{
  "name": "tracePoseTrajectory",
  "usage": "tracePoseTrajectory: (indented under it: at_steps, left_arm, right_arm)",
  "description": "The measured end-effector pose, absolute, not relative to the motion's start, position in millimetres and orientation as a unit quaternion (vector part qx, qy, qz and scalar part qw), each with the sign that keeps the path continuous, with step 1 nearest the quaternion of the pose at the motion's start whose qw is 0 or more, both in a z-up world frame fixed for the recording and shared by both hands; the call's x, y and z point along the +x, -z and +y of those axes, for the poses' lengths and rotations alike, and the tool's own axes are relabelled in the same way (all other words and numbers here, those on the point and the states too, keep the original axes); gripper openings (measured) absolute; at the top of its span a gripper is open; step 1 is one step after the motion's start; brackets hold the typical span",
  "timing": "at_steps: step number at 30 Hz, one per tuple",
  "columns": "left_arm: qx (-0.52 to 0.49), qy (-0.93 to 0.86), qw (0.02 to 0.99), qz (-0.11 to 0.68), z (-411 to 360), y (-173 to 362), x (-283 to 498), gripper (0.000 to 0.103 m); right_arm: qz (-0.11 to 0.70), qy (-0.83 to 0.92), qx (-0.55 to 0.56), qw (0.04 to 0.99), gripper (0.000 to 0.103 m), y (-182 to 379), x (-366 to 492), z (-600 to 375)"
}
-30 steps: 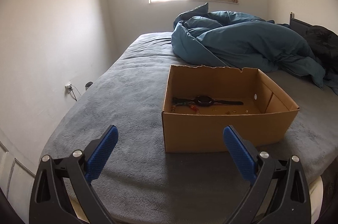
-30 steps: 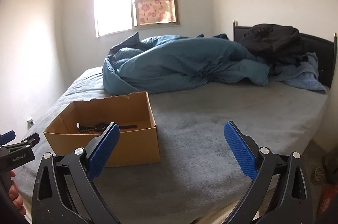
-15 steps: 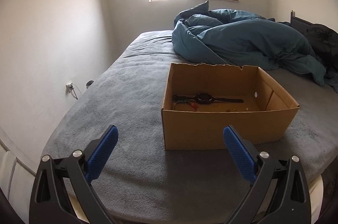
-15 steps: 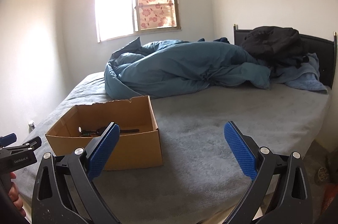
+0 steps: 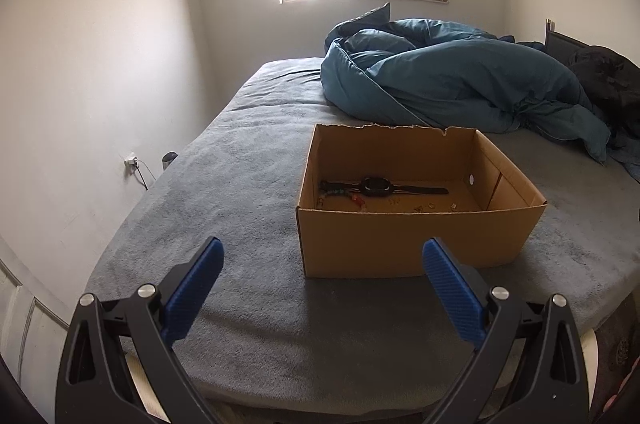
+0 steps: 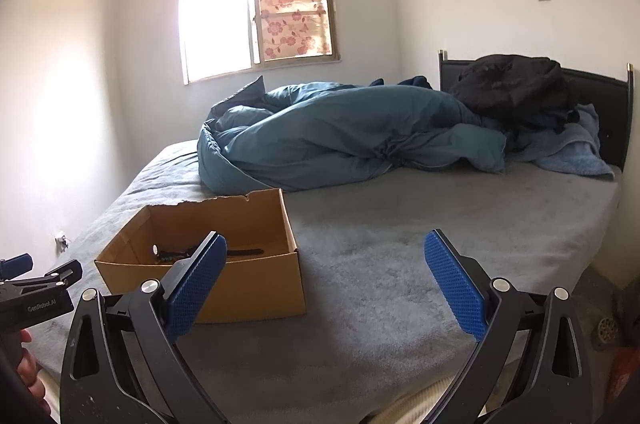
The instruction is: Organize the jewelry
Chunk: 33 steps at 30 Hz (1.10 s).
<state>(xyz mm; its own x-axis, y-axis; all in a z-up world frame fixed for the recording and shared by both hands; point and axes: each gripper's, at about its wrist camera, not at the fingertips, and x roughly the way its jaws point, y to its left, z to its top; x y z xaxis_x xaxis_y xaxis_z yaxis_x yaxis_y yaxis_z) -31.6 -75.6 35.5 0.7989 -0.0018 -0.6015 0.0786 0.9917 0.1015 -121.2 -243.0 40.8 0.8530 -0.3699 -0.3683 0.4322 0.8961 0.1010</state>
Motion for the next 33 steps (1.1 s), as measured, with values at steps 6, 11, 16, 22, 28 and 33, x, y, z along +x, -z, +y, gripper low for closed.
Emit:
tracePoseTrajectory:
  at_steps: [6,11,16,22,28,33]
  left_arm:
    - [0.058,0.013,0.948,0.313,-73,-47,-47,0.098]
    - [0.061,0.008,0.948,0.311,-76,-55,-63,0.098]
    - [0.060,0.006,0.946,0.317,-78,-60,-75,0.098]
    - [0.062,0.001,0.944,0.323,-80,-63,-85,0.098]
    - [0.061,-0.006,0.945,0.321,-78,-65,-91,0.098]
    - [0.057,-0.009,0.945,0.322,-77,-65,-92,0.098]
  right_arm:
    - [0.183,0.201,0.086,0.958,0.095,-51,-130,-237]
    - [0.191,0.194,0.091,0.958,0.095,-58,-139,-236]
    - [0.201,0.184,0.092,0.958,0.095,-61,-146,-233]
    - [0.209,0.176,0.087,0.958,0.095,-65,-150,-229]
    - [0.213,0.170,0.081,0.959,0.095,-69,-151,-225]
    - [0.218,0.174,0.085,0.957,0.095,-68,-151,-228]
